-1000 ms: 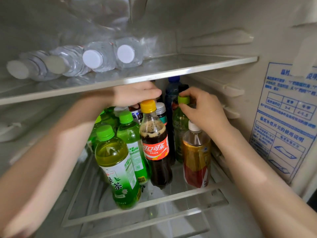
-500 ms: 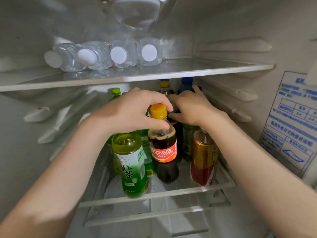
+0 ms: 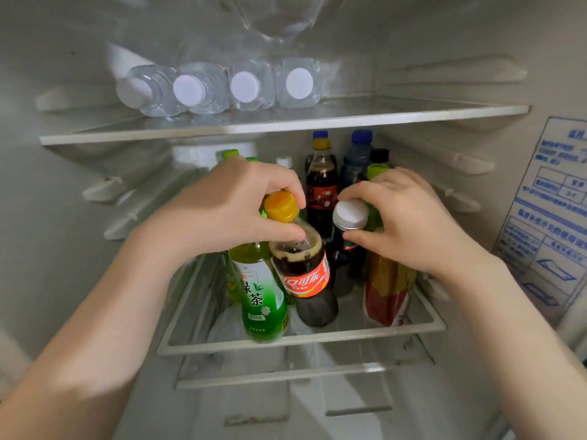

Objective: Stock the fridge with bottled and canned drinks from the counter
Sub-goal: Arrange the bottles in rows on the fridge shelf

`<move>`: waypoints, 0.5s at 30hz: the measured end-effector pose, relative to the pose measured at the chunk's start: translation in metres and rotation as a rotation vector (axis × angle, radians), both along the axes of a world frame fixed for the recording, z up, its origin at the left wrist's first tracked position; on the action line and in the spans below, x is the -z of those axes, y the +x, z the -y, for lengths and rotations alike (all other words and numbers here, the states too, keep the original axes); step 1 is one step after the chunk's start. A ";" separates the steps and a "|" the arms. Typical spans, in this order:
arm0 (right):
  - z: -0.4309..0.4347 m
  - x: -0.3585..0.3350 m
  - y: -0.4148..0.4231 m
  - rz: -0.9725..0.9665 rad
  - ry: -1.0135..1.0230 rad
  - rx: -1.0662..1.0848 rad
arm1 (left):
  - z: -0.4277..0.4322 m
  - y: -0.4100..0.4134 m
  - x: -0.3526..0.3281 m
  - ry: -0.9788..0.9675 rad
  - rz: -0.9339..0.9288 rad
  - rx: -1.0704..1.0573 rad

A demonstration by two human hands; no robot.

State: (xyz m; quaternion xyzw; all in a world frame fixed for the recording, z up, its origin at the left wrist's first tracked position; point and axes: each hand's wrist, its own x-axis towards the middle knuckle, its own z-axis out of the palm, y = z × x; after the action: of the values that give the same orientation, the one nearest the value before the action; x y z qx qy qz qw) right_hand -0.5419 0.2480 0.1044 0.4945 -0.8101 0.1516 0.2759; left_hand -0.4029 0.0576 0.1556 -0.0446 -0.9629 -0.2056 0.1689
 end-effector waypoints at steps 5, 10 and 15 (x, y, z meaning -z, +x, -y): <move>-0.012 0.004 0.004 0.123 -0.095 0.025 | 0.002 0.000 -0.008 -0.117 -0.010 -0.003; -0.018 0.003 0.007 0.172 -0.089 0.037 | 0.001 -0.022 -0.009 -0.231 -0.005 -0.007; -0.026 0.004 0.007 0.276 -0.113 -0.022 | 0.001 -0.051 -0.007 -0.263 0.031 0.023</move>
State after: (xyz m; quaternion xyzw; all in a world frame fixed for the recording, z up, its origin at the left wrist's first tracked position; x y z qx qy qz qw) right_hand -0.5345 0.2741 0.1009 0.4614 -0.8252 0.2664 0.1876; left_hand -0.4538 0.0564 0.1626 -0.0743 -0.9835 -0.0803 0.1442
